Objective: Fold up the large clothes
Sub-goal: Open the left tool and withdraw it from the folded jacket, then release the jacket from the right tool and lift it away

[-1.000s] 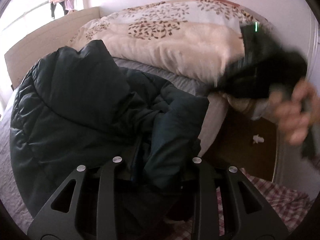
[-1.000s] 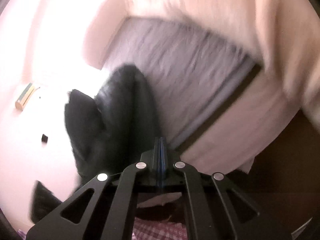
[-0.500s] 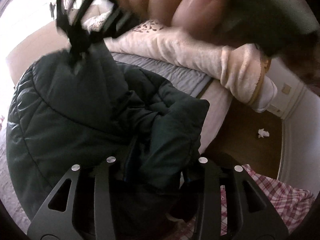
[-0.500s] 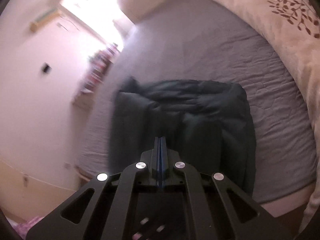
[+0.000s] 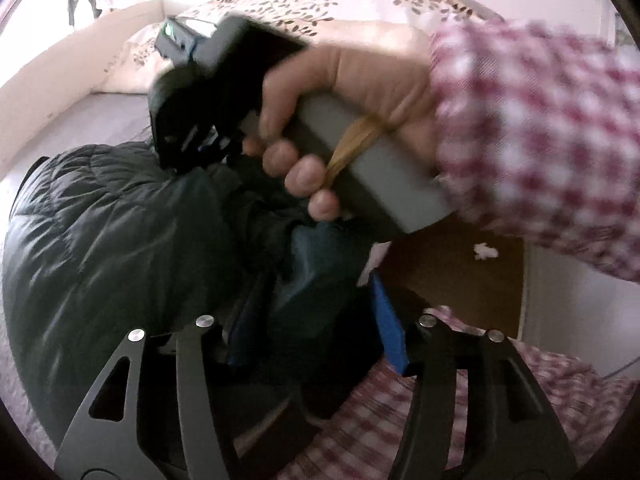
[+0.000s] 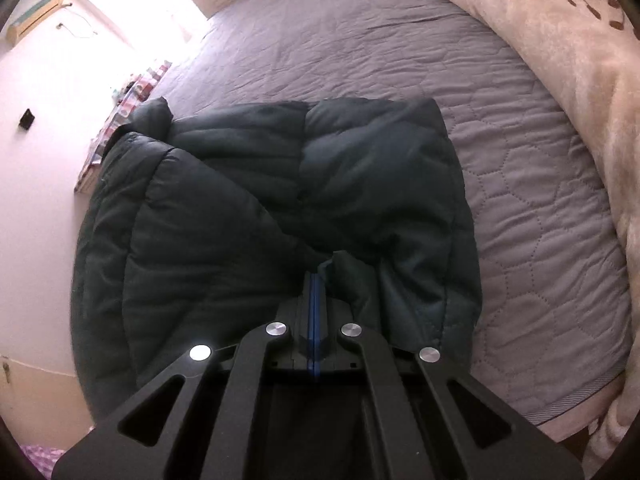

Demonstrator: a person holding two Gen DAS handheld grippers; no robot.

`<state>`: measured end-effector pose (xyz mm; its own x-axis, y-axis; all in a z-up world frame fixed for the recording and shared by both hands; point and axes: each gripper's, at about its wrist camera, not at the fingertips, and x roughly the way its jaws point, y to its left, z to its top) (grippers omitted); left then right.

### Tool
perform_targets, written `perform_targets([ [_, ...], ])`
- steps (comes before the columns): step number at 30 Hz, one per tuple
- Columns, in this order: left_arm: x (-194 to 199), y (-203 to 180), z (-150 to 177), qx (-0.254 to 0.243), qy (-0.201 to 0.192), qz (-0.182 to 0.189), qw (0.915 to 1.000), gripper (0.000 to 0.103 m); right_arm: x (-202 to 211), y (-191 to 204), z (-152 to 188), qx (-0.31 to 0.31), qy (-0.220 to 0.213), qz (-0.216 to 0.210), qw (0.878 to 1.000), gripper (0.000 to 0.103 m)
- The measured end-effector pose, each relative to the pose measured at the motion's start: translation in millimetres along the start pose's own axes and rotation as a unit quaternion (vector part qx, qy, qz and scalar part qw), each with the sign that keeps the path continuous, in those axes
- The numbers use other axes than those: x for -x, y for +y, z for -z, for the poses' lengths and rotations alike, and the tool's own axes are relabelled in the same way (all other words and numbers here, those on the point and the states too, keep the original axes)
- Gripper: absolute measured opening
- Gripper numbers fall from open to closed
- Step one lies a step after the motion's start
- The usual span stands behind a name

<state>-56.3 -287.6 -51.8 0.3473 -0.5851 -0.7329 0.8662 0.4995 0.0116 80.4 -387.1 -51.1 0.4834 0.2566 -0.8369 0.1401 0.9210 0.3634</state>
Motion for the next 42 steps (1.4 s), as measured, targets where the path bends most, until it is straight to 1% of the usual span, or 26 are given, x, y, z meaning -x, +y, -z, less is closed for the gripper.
perform_targets([
  [3, 25, 8, 3, 0.011, -0.008, 0.009, 0.9999, 0.056, -8, 3, -3, 0.005, -0.005, 0.008, 1.0, 0.0],
  [6, 54, 22, 6, 0.027, -0.027, -0.008, 0.9992, 0.062, -8, -1, -1, -0.003, -0.007, 0.006, 1.0, 0.0],
  [8, 80, 40, 10, 0.062, -0.045, -0.022, 0.9968, 0.065, -7, -1, 2, -0.003, -0.01, 0.009, 1.0, 0.0],
  [10, 98, 61, 14, 0.098, -0.059, -0.035, 0.9928, 0.069, -8, -1, 1, -0.002, -0.01, 0.014, 1.0, 0.0],
  [12, 122, 89, 25, 0.156, -0.076, -0.05, 0.9836, 0.075, -6, 1, 2, 0.001, -0.009, 0.022, 1.0, 0.0],
  [13, 128, 98, 29, 0.175, -0.078, -0.053, 0.98, 0.077, -5, 3, 1, 0.003, -0.008, 0.026, 1.0, 0.0],
  [15, 141, 123, 44, 0.231, -0.081, -0.059, 0.9678, 0.079, -6, 5, 1, 0.008, -0.008, 0.036, 0.999, 0.0],
  [16, 147, 136, 54, 0.264, -0.081, -0.063, 0.9591, 0.079, -5, 7, 1, 0.011, -0.008, 0.041, 0.999, 0.0],
  [17, 148, 142, 61, 0.284, -0.08, -0.063, 0.9534, 0.08, -5, 8, 1, 0.013, -0.008, 0.047, 0.999, 0.0],
  [18, 149, 152, 72, 0.315, -0.078, -0.059, 0.9441, 0.08, -6, 8, 1, 0.014, -0.008, 0.051, 0.999, 0.0],
  [19, 149, 157, 80, 0.335, -0.076, -0.055, 0.9375, 0.08, -5, 9, 1, 0.014, -0.007, 0.056, 0.998, 0.0],
  [20, 147, 164, 89, 0.363, -0.07, -0.048, 0.9279, 0.08, -6, 9, 0, 0.014, -0.007, 0.059, 0.998, 0.0],
  [21, 145, 168, 98, 0.383, -0.063, -0.043, 0.9207, 0.08, -5, 10, 0, 0.014, -0.007, 0.063, 0.998, 0.0],
  [23, 137, 168, 109, 0.398, -0.051, -0.042, 0.9148, 0.08, -3, 13, 0, 0.01, -0.008, 0.072, 0.997, 0.0],
  [28, 123, 164, 120, 0.403, -0.034, -0.038, 0.9137, 0.08, 8, 17, -1, -0.007, -0.013, 0.073, 0.997, 0.0],
  [31, 113, 164, 119, 0.405, -0.027, -0.034, 0.9133, 0.08, 19, 20, -1, -0.001, -0.024, 0.074, 0.997, 0.0],
  [33, 116, 163, 120, 0.405, -0.026, -0.031, 0.9133, 0.08, 30, 22, 1, 0.003, -0.034, 0.074, 0.997, 0.0],
  [36, 118, 164, 120, 0.404, -0.028, -0.03, 0.9138, 0.08, 60, 28, 10, 0.009, -0.071, 0.062, 0.995, 0.004],
  [37, 118, 165, 120, 0.404, -0.029, -0.029, 0.9138, 0.08, 71, 30, 15, 0.014, -0.088, 0.059, 0.994, 0.007],
  [39, 120, 165, 120, 0.404, -0.033, -0.03, 0.9138, 0.08, 100, 33, 35, 0.024, -0.12, 0.033, 0.992, 0.007],
  [41, 120, 165, 120, 0.403, -0.036, -0.029, 0.9139, 0.08, 122, 34, 64, 0.034, -0.134, -0.001, 0.99, 0.007],
  [42, 120, 166, 121, 0.403, -0.036, -0.029, 0.9139, 0.08, 128, 34, 82, 0.038, -0.13, -0.015, 0.991, 0.007],
])
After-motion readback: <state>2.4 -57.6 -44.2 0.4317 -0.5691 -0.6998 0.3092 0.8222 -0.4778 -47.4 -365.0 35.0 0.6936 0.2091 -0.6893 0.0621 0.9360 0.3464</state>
